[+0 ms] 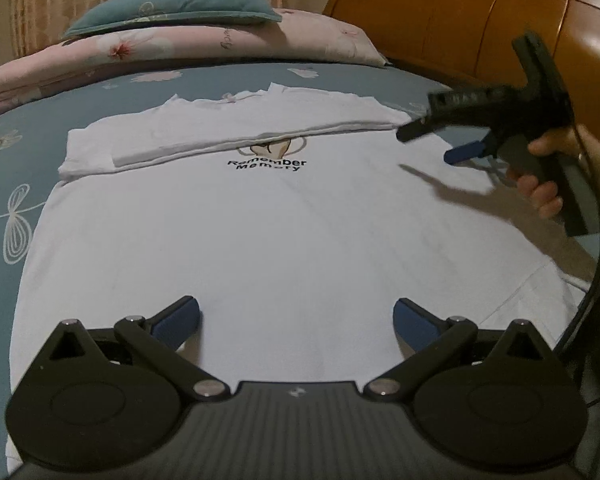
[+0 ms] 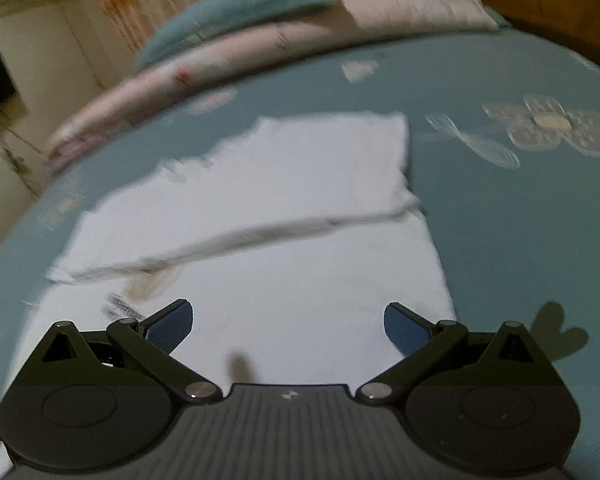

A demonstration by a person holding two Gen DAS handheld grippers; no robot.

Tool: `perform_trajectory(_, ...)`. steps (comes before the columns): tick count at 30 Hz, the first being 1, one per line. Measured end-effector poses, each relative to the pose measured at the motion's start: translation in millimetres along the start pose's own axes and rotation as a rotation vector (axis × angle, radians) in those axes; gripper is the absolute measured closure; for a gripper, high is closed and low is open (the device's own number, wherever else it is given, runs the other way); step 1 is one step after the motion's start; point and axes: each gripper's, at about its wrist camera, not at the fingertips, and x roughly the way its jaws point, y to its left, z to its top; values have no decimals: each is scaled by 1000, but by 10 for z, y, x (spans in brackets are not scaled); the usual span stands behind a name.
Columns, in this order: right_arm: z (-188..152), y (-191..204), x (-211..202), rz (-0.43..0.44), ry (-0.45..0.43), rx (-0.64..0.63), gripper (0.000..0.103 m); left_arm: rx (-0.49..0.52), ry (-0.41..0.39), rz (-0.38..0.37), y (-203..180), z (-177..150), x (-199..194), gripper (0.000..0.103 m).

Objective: Fold clothes

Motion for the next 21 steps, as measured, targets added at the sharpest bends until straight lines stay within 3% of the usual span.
perform_trajectory(5,-184,87,-255,-137,34,-95,0,-14,-30,4,20,-25,7,1)
perform_trajectory(8,-337,113,-535,-147,28,-124,0,32,-45,26,-38,-65,17,1)
perform_trajectory(12,-571,98,-915,-87,24,-51,0,90,-63,47,-107,-108,13,1)
perform_trajectory(15,-738,296,-1126,-119,16,-189,0,114,-23,55,-117,-43,-5,1)
perform_trajectory(21,-914,747,-1454,-97,-24,-467,0,420,-51,98,-469,-195,-304,4)
